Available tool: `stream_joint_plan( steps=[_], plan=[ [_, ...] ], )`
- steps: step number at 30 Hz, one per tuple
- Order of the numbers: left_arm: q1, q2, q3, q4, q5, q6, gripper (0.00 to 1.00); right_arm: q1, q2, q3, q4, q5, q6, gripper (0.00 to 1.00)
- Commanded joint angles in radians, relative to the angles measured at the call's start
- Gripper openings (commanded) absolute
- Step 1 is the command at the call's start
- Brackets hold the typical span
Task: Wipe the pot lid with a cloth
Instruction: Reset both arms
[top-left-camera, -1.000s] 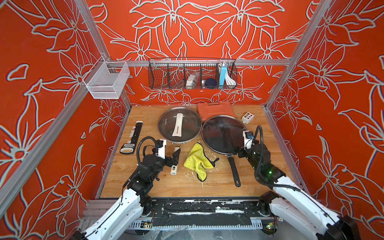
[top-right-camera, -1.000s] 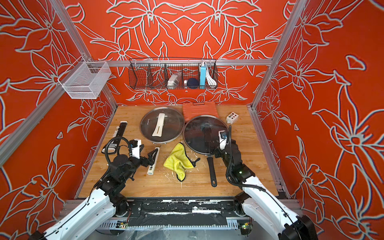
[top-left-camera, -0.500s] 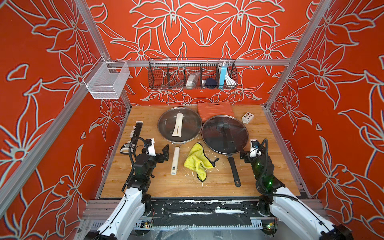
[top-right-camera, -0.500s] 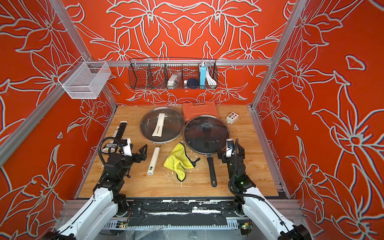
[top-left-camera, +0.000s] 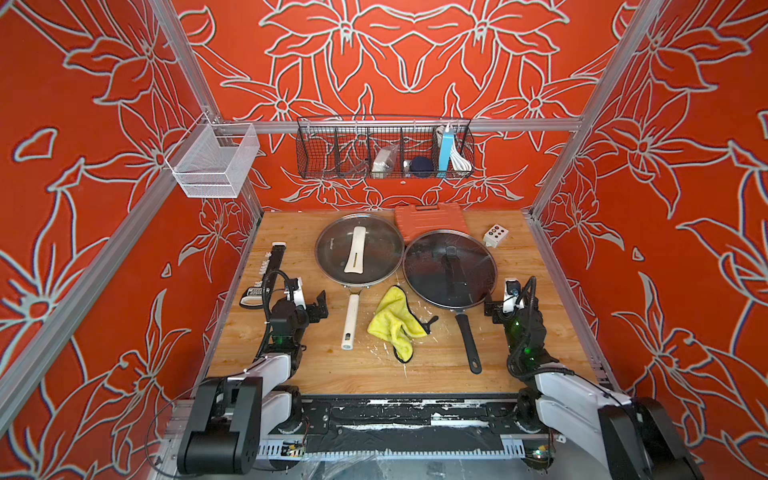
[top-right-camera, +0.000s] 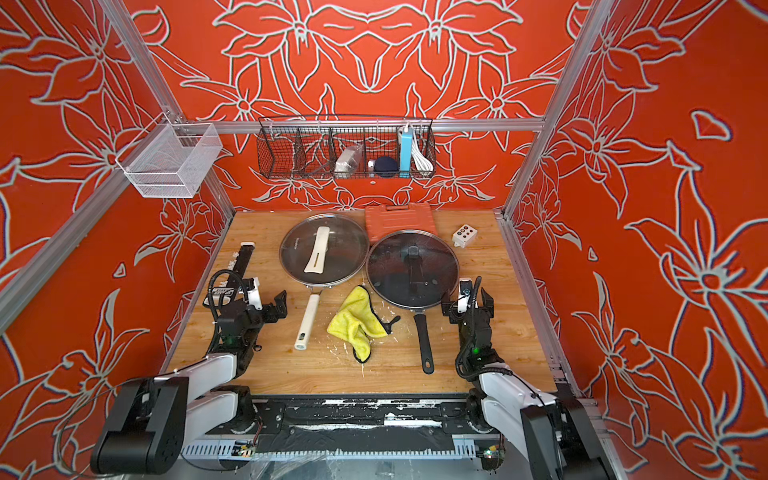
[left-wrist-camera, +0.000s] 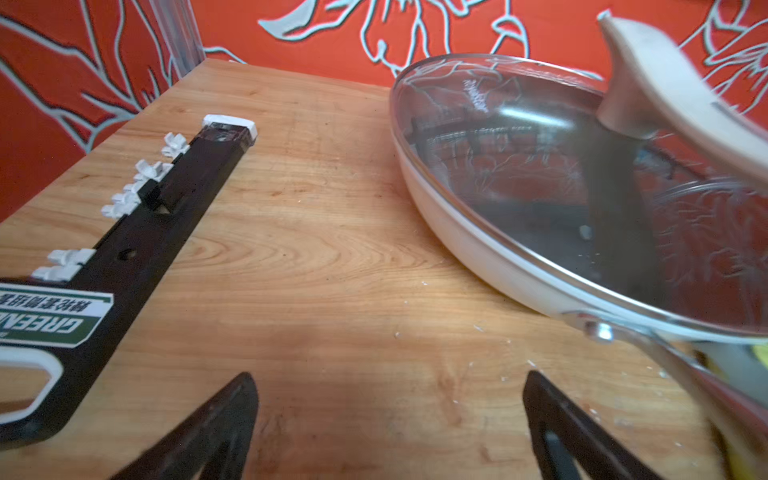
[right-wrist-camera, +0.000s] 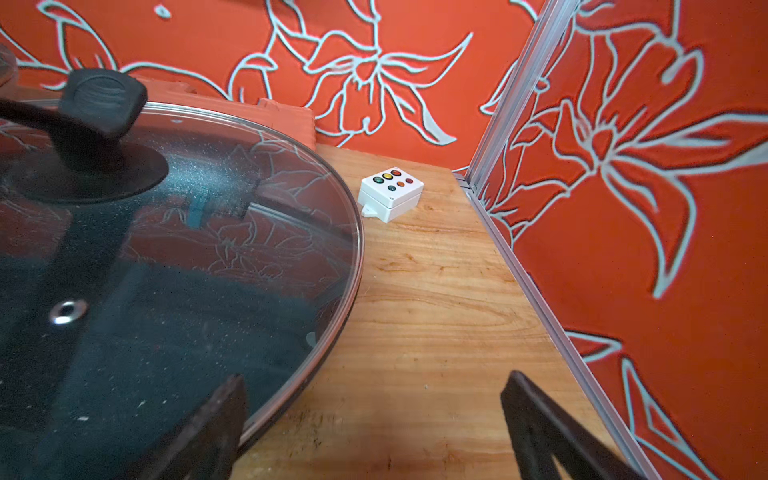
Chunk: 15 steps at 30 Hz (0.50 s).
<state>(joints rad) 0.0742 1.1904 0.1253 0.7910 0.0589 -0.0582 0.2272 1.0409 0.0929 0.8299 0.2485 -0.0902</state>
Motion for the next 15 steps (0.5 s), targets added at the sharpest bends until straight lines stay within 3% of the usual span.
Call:
stream_joint_plan(
  steps=[1, 4, 11, 14, 15],
  plan=[
    [0.010, 0.077, 0.018, 0.168, 0.029, 0.024, 0.98, -0.011, 0.105, 0.044, 0.074, -0.052, -0.056, 0.96],
    [0.012, 0.145, 0.039, 0.181, 0.065, 0.040, 0.98, -0.021, 0.235, 0.034, 0.219, -0.045, -0.063, 0.97],
    [0.012, 0.198, 0.099, 0.119, -0.004, 0.012, 0.98, -0.110, 0.374, 0.112, 0.204, -0.133, 0.001, 0.97],
    [0.010, 0.205, 0.128, 0.070, -0.048, -0.005, 0.98, -0.135, 0.348, 0.173, 0.043, -0.167, 0.013, 0.97],
    [0.011, 0.197, 0.132, 0.052, -0.048, -0.005, 0.98, -0.143, 0.367, 0.165, 0.088, -0.178, 0.021, 0.97]
  ],
)
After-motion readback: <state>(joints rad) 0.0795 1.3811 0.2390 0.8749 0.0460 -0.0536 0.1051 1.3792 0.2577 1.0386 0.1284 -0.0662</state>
